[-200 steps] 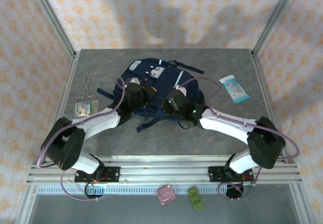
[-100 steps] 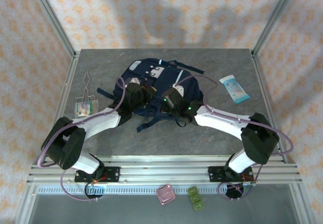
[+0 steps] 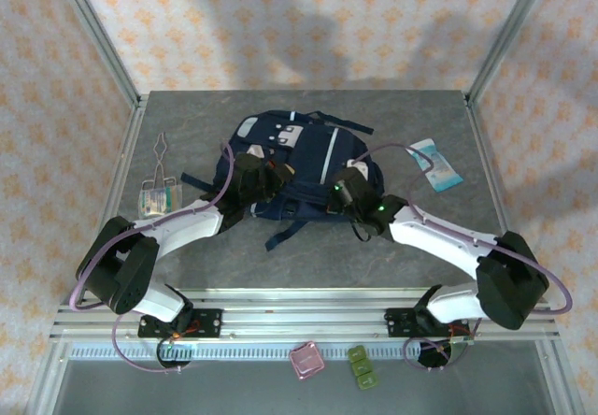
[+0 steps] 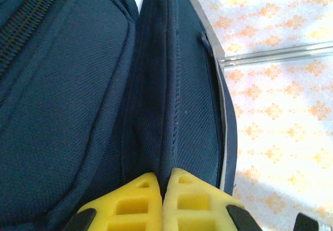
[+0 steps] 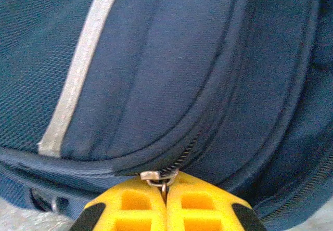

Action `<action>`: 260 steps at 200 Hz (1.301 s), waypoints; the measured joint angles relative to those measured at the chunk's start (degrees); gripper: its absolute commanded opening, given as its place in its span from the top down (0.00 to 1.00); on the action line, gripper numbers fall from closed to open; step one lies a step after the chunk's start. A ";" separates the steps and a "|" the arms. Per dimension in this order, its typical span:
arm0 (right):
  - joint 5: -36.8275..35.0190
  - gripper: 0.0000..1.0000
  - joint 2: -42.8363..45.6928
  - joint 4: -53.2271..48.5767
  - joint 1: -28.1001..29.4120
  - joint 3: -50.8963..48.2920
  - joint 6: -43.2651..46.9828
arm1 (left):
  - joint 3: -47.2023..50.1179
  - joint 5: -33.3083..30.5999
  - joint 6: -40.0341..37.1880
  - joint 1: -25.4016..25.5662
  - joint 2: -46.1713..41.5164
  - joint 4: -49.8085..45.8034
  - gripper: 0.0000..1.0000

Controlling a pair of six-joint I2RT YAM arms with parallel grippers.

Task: Pack the student bag

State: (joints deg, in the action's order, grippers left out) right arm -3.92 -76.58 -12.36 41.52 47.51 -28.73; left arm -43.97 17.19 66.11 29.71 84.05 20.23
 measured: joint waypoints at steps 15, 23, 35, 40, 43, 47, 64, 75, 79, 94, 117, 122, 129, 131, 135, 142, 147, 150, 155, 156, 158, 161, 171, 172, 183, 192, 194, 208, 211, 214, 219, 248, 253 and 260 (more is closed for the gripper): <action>-0.70 1.00 -0.37 -0.79 -0.94 0.37 1.92 | 0.00 0.50 -0.63 -0.04 0.00 -0.22 1.00; -0.85 1.00 -0.76 -1.16 -1.20 0.83 2.91 | 0.00 0.68 -1.05 -0.04 0.00 -0.28 1.00; -0.92 1.00 -1.18 -1.16 -1.40 1.09 4.46 | 0.00 0.70 -1.77 -0.09 0.02 -0.33 1.00; -1.03 1.00 -1.33 -1.18 -1.42 1.09 5.01 | -0.04 0.70 -2.19 -0.09 0.11 -0.46 1.00; -1.07 1.00 -1.40 -1.18 -1.44 1.11 5.38 | -0.09 0.72 -2.38 -0.09 0.13 -0.50 1.00; -1.42 1.00 -1.62 -1.42 -1.44 1.22 5.66 | -0.15 0.76 -2.78 -0.09 0.28 -0.63 1.00; -3.63 1.00 -3.21 -2.75 -1.44 2.34 6.80 | -0.79 0.98 -4.20 -0.09 0.90 -1.31 1.00; -5.38 1.00 -4.35 -3.58 -1.62 3.21 7.58 | -1.14 1.09 -4.94 -0.09 1.11 -1.70 1.00; -5.70 1.00 -4.66 -3.82 -1.73 3.50 7.87 | -1.27 1.09 -5.20 -0.09 1.18 -1.81 1.00; -5.68 1.00 -4.81 -3.98 -1.92 3.76 9.07 | -1.79 1.05 -6.34 -0.09 1.40 -2.54 1.00; -4.22 1.00 -4.79 -4.00 -2.40 3.78 10.29 | -3.50 0.90 -9.40 -0.11 1.95 -4.83 1.00; -3.93 1.00 -4.79 -3.96 -2.47 3.78 10.45 | -4.39 0.85 -10.49 -0.13 2.38 -5.86 1.00; -3.56 1.00 -4.79 -3.74 -2.56 3.65 10.62 | -5.75 0.85 -11.96 -0.24 3.13 -7.15 1.00; -3.45 1.00 -4.79 -3.63 -2.58 3.54 10.62 | -6.23 0.83 -12.46 -0.26 3.41 -7.54 1.00; -3.17 1.00 -4.76 -3.23 -2.58 3.30 10.64 | -7.13 0.85 -13.35 -0.39 3.91 -8.39 1.00; -2.69 1.00 -4.72 -2.64 -2.40 2.80 10.67 | -8.85 0.90 -14.97 -0.59 4.85 -9.88 1.00; -2.38 1.00 -4.72 -2.14 -2.19 2.45 10.64 | -10.27 0.87 -16.26 -0.76 5.57 -11.19 1.00; -2.27 1.00 -4.72 -1.97 -2.03 2.27 10.62 | -11.15 0.90 -16.94 -0.87 6.01 -12.04 1.00; -1.86 1.00 -4.72 -1.66 -1.51 2.08 10.60 | -12.48 0.85 -18.18 -1.09 6.64 -13.27 1.00; -1.86 1.00 -4.72 -1.55 -1.36 2.03 10.60 | -12.68 0.85 -18.32 -1.14 6.73 -13.44 1.00; -1.75 1.00 -4.72 -1.51 -1.20 1.99 10.58 | -13.29 0.81 -18.80 -1.25 7.04 -13.94 1.00; -1.51 1.00 -4.72 -1.31 -0.79 1.97 10.58 | -14.08 0.76 -19.67 -1.42 7.39 -14.69 1.00; -0.76 1.00 -4.90 -0.55 0.55 1.99 10.36 | -16.55 0.33 -21.92 -2.19 8.41 -17.16 1.00; -0.59 1.00 -4.96 -0.33 0.74 1.99 10.36 | -16.70 0.28 -22.10 -2.25 8.48 -17.29 1.00; 0.90 1.00 -5.75 0.94 2.27 2.29 10.03 | -18.49 -0.39 -24.30 -3.32 9.03 -19.17 1.00; 2.43 1.00 -6.93 1.99 3.48 3.10 9.77 | -19.56 -1.33 -25.92 -4.17 9.14 -20.48 1.00; 2.82 1.00 -7.34 2.23 3.85 3.37 9.68 | -19.80 -1.62 -26.34 -4.39 9.14 -20.72 1.00; 5.40 1.00 -9.51 4.00 5.35 5.20 9.14 | -20.94 -3.67 -28.79 -5.46 9.14 -22.16 0.89; 5.90 1.00 -9.94 4.39 5.57 5.60 8.98 | -21.11 -4.17 -29.22 -5.64 9.14 -22.32 0.84; 6.56 1.00 -10.38 4.90 5.79 5.97 8.79 | -21.20 -4.55 -29.86 -5.86 9.11 -22.47 0.81; 7.58 1.00 -11.13 5.90 6.10 6.51 8.50 | -21.27 -5.33 -30.25 -6.16 9.07 -22.60 0.76; 11.87 1.00 -13.70 8.31 6.45 7.63 6.32 | -19.91 -7.82 -30.93 -7.61 5.68 -22.10 0.61; 12.15 1.00 -14.03 8.50 6.45 7.69 6.19 | -18.82 -7.93 -30.34 -7.72 4.24 -21.88 0.60; 12.61 1.00 -14.34 8.76 6.43 7.72 5.77 | -16.96 -8.00 -29.44 -7.69 2.01 -21.22 0.59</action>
State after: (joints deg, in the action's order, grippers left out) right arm 8.69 -90.91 -3.60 47.94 55.22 -22.96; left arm -60.93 9.19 36.67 22.02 86.06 -0.99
